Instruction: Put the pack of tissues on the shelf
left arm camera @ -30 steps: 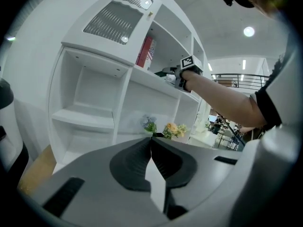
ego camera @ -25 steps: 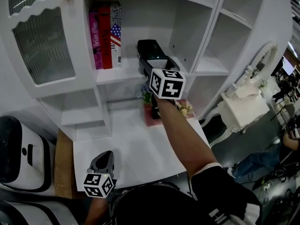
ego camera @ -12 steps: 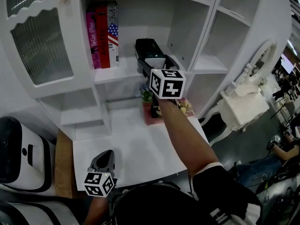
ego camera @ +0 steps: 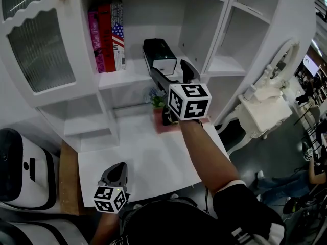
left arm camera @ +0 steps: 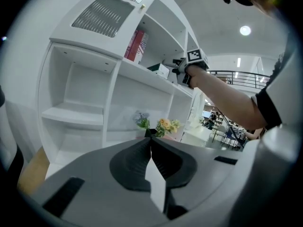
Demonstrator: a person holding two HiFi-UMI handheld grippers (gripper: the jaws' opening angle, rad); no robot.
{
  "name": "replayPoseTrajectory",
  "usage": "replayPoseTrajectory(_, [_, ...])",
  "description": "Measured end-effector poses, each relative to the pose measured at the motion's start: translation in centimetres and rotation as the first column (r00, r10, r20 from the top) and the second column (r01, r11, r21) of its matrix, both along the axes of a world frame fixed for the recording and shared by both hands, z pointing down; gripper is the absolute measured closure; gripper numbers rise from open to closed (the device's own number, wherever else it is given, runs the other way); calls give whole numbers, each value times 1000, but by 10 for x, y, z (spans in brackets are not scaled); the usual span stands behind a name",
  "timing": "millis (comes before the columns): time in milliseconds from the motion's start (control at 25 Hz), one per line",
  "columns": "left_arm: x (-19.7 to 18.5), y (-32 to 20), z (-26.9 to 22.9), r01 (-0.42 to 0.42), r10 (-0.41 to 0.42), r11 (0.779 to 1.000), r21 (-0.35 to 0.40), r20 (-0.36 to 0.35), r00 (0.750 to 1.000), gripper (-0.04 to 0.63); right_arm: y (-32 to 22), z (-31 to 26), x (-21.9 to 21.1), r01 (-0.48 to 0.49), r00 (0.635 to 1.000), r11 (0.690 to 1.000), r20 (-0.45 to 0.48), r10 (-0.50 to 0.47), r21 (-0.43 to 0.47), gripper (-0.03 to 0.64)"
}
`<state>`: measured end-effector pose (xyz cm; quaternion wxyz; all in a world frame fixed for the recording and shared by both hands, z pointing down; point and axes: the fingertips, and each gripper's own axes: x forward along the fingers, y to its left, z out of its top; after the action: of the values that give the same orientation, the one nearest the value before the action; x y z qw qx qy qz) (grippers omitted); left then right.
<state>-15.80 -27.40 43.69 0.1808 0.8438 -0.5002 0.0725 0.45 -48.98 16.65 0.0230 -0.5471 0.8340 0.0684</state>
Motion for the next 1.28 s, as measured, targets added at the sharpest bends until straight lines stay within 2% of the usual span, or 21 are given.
replayPoseTrajectory(200, [7, -3, -2, -27, 27, 1000, 4, 5, 1000, 580, 34, 7, -7, 102, 995, 995, 23, -101, -14, 188])
replayPoseTrajectory(240, [8, -4, -2, -31, 31, 999, 5, 5, 999, 580, 41, 11, -9, 123, 992, 992, 30, -122, -25, 209])
replayPoseTrajectory(400, [16, -6, -2, -59, 59, 998, 5, 11, 998, 580, 66, 27, -8, 151, 988, 988, 47, -149, -43, 407])
replayPoseTrajectory(640, [23, -7, -4, -82, 82, 997, 11, 4, 997, 580, 97, 65, -13, 224, 973, 971, 70, -219, -84, 593])
replayPoseTrajectory(840, [26, -7, -10, -103, 103, 994, 24, -3, 995, 580, 115, 112, -17, 266, 962, 950, 98, -253, -163, 607])
replayPoseTrajectory(1040, [23, -7, -11, -121, 121, 992, 26, -5, 993, 580, 134, 150, -25, 296, 953, 934, 128, -275, -201, 609])
replayPoseTrajectory(1280, [19, -1, -11, -162, 162, 986, 23, 0, 987, 580, 160, 190, -36, 298, 953, 917, 139, -270, -267, 609])
